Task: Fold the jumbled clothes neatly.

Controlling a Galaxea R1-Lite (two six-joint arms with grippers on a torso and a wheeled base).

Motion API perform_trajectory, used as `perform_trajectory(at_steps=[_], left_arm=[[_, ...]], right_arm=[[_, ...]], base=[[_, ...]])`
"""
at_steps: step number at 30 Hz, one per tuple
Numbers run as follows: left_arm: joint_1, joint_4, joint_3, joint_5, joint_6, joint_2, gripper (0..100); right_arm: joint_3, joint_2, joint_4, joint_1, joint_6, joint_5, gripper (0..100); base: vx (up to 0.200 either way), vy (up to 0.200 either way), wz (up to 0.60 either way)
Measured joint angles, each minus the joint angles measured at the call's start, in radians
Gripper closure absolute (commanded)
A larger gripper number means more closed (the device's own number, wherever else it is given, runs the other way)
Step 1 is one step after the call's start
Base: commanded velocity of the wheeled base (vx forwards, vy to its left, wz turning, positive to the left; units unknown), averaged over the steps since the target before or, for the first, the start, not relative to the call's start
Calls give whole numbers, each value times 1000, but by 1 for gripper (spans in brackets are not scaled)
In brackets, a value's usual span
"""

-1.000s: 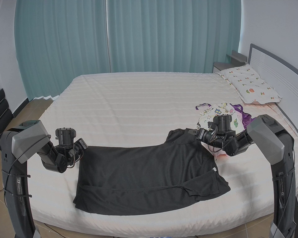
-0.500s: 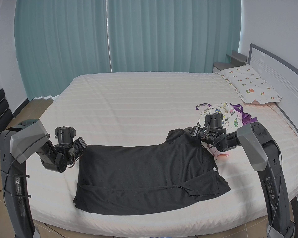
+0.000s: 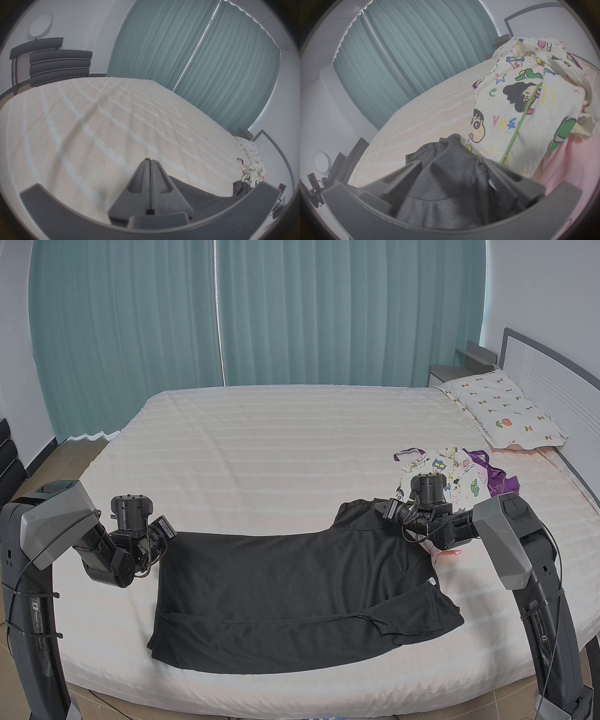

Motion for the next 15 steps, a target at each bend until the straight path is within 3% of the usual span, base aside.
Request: perform_trajectory(at_steps=[7,15], left_arm=[[7,-4,-9,0,0,0,100],[30,-9,-34,1,0,0,100]], right_arm=[[62,-47,-27,-9,56,0,100],[146,-94,-143,-22,65,-7,100]], base=[[0,0,0],[0,0,0]])
